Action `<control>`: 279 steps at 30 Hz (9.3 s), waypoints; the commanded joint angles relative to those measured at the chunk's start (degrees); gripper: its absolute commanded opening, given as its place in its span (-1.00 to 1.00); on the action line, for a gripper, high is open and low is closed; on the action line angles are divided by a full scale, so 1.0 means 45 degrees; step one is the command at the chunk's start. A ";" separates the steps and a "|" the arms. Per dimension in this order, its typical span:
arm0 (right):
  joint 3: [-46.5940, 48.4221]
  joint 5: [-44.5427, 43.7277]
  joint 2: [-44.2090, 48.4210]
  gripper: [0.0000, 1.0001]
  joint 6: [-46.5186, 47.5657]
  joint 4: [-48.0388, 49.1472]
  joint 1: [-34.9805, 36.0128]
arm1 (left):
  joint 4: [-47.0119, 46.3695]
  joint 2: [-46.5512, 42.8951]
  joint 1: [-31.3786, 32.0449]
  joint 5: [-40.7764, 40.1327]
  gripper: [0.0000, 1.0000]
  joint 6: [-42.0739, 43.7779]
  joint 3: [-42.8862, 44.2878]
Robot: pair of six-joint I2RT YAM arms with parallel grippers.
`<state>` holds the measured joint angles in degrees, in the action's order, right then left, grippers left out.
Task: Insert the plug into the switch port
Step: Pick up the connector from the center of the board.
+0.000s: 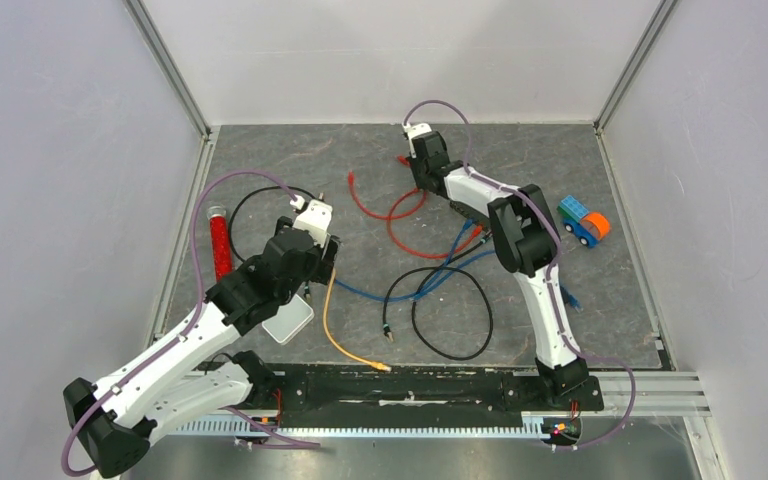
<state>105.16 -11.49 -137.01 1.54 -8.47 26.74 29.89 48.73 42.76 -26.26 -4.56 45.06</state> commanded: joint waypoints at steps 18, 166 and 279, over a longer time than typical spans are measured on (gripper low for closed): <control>-0.6791 0.0910 0.7459 -1.00 -0.0007 0.2815 -0.0849 | -0.0276 0.1464 -0.0175 0.1272 0.51 -0.1455 0.1185; -0.8376 0.5937 1.5331 -1.00 0.4572 0.2544 -0.2815 | -0.6711 1.2903 -0.2628 0.6844 -0.07 -0.4638 0.4942; -1.1467 0.9427 1.4427 0.23 -0.4857 0.4627 -0.1230 | -1.0155 1.0526 -0.3390 1.8397 -0.95 -0.2845 0.5258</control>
<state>46.59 23.40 -68.66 -13.30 22.41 21.76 -16.95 95.66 27.35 49.36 -27.46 66.08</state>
